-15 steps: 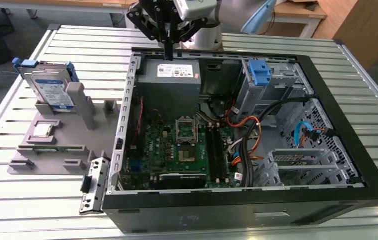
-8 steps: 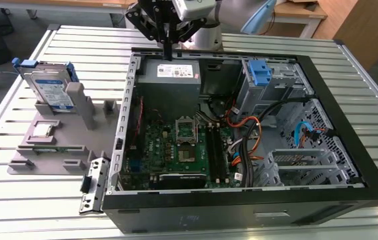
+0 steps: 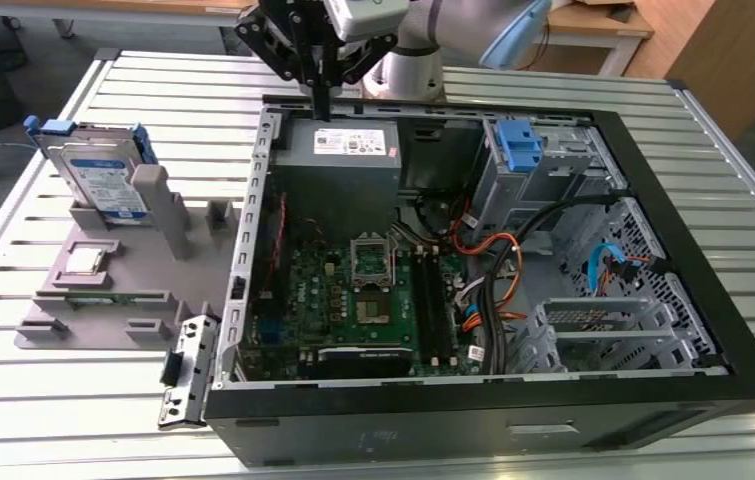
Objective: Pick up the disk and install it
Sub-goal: 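Reach for the disk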
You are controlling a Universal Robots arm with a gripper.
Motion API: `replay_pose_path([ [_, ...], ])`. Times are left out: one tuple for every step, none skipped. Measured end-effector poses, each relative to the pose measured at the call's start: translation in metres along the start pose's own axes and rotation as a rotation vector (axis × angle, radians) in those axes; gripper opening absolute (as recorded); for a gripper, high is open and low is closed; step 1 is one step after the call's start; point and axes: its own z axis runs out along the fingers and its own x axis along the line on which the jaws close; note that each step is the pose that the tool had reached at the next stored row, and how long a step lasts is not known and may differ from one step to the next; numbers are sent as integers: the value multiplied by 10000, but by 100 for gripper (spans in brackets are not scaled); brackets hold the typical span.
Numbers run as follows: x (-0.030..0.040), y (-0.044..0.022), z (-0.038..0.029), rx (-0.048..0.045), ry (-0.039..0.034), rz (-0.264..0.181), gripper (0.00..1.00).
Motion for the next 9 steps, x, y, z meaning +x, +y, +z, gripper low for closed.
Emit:
replay_pose_path([
  [32,-3,0,-1,-8,0,10],
  [64,-5,0,-1,-16,1,10],
  [95,-7,0,-3,-25,1,10],
  [123,-9,-1,-3,-33,0,10],
  [146,-11,-2,-3,-38,0,10],
  [164,-13,-2,-4,-43,-1,10],
  [179,-14,-3,-3,-46,-1,10],
  [188,-14,-3,-4,-48,-1,10],
  [191,-14,-3,-4,-49,-1,10],
])
